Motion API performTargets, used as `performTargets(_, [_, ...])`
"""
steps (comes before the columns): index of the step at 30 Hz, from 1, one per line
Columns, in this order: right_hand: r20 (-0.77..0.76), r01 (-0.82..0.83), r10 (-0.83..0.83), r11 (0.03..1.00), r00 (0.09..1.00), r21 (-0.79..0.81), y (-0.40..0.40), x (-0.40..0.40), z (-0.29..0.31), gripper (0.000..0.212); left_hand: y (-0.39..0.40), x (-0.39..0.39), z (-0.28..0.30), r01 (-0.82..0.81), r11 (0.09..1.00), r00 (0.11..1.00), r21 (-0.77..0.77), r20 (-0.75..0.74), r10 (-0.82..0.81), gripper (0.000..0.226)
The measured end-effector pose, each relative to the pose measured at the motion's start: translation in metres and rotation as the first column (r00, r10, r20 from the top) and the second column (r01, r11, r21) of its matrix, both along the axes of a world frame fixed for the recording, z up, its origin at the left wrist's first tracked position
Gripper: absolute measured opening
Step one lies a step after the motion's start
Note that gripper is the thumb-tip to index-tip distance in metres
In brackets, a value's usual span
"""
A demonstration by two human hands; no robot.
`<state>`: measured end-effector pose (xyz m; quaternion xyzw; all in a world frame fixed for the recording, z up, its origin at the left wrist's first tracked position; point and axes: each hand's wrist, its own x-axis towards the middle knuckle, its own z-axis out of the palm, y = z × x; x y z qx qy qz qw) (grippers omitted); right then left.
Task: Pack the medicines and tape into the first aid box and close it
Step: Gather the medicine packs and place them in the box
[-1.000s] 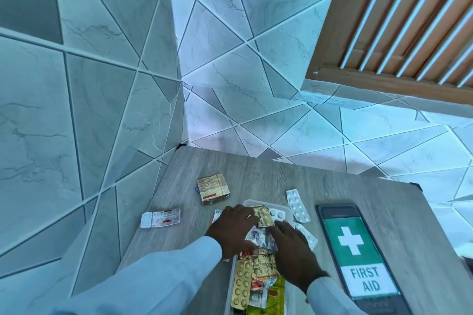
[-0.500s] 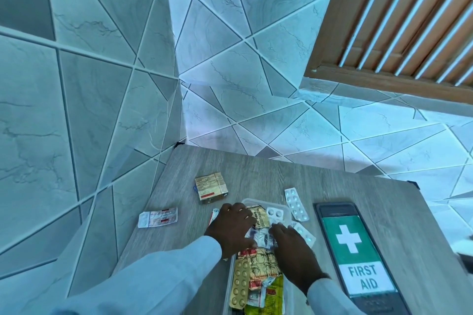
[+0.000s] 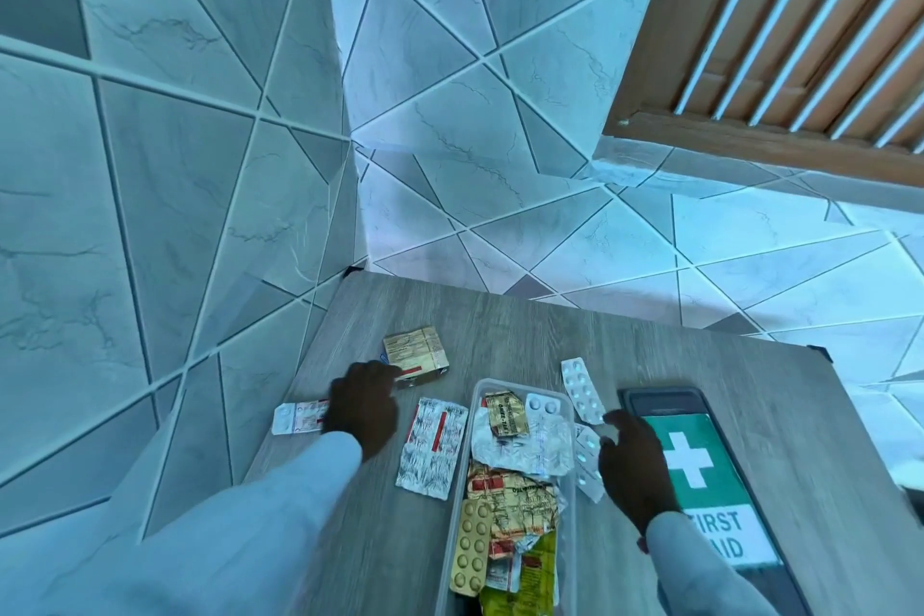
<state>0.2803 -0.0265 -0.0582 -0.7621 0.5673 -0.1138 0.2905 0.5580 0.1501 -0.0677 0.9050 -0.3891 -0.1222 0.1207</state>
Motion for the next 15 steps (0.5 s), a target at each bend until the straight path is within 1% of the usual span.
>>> performTargets(1, [-0.079,0.026,-0.022,0.998,0.997,0.058,-0.004,-0.006,-0.008,0.039,0.009,0.012,-0.005,-0.045,0.991,0.998,0.128,-0.032,0.049,0.059])
performTargets(3, [-0.218,0.008,0.024,0.990,0.976,0.144,-0.009,-0.015,-0.025,0.059,0.026,0.029,-0.017,-0.050,0.926,0.994,0.375,-0.072,0.083,0.078])
performTargets(4, [-0.261,-0.037,0.079,0.986,0.962,0.164,-0.009,-0.017,-0.031,0.066,0.032,0.035,-0.022,-0.040,0.895,0.993,0.445,-0.081,0.084,0.081])
performTargets(5, [-0.294,-0.078,0.125,0.983,0.948,0.167,-0.008,-0.018,-0.035,0.069,0.037,0.038,-0.027,-0.033,0.877,0.993,0.479,-0.084,0.084,0.081])
performTargets(7, [-0.354,-0.129,0.169,0.982,0.920,0.135,-0.005,-0.016,-0.038,0.067,0.044,0.038,-0.032,-0.032,0.870,0.994,0.491,-0.072,0.077,0.076])
performTargets(9, [-0.372,-0.146,0.167,0.986,0.913,0.086,-0.001,-0.013,-0.039,0.065,0.047,0.034,-0.034,-0.036,0.898,0.999,0.439,-0.005,0.042,0.062])
performTargets(11, [-0.354,-0.116,0.132,0.991,0.926,0.065,0.000,-0.009,-0.041,0.065,0.046,0.030,-0.034,-0.026,0.918,0.999,0.396,0.040,0.011,0.047])
performTargets(13, [-0.342,-0.066,0.085,0.995,0.936,0.069,-0.004,-0.010,-0.046,0.064,0.045,0.026,-0.034,-0.030,0.923,0.999,0.384,0.021,0.024,0.036])
performTargets(14, [-0.321,-0.035,0.059,0.996,0.945,0.079,-0.007,-0.011,-0.048,0.057,0.043,0.024,-0.032,-0.042,0.929,0.999,0.368,0.006,0.042,0.033])
performTargets(15, [-0.280,0.002,0.025,0.996,0.960,0.094,-0.011,-0.012,-0.049,0.047,0.042,0.022,-0.031,-0.059,0.936,0.998,0.346,-0.011,0.067,0.035])
